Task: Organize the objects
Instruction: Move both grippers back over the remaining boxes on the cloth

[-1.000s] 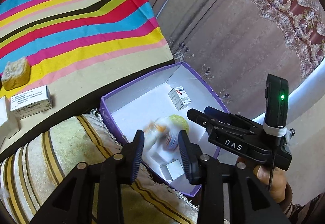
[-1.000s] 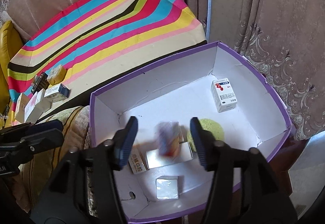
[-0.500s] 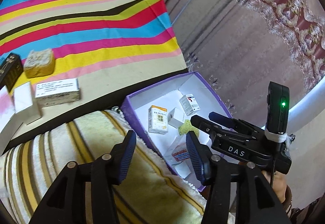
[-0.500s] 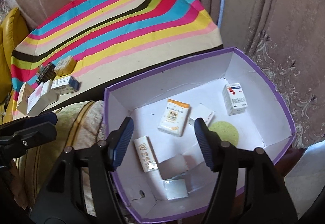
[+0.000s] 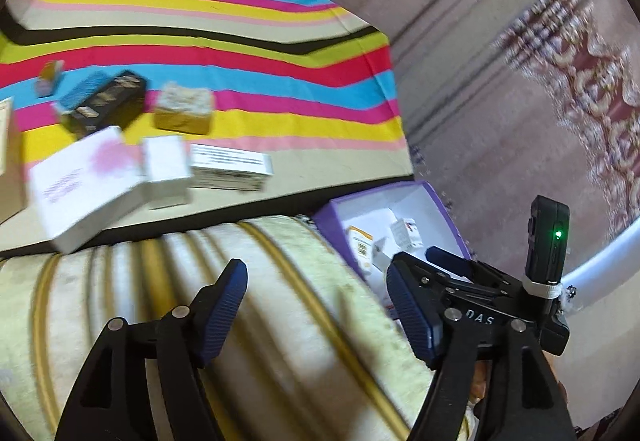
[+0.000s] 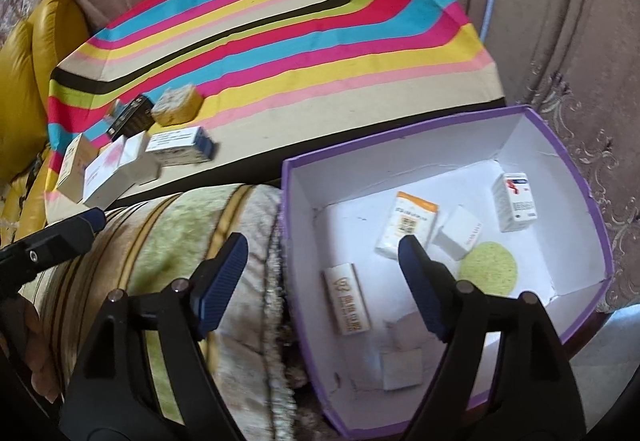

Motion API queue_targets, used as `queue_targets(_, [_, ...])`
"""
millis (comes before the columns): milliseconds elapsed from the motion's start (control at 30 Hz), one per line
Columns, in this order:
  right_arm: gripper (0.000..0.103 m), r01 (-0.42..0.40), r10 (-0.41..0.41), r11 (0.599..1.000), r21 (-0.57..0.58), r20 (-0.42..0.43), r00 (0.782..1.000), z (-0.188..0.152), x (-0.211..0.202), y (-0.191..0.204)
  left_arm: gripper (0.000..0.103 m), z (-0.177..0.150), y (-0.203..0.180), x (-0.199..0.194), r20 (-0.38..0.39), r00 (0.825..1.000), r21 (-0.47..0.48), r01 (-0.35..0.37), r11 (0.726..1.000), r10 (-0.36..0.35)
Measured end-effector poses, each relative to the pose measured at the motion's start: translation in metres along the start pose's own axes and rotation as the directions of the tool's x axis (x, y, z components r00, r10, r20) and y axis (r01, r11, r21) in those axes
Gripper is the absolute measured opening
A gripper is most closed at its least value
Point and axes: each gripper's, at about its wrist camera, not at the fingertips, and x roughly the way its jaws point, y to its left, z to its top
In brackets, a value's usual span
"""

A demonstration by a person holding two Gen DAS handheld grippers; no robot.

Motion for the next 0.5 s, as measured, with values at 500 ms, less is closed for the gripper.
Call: queue_targets(500, [0.086,-0.047,0.046,0.996,-0.081,-0.013,0.999,0.009,0.007,0.060,0.080,-0.010,0.077,-0.070,0.144,0.967,-0.150,-0.187,0.971,0.209])
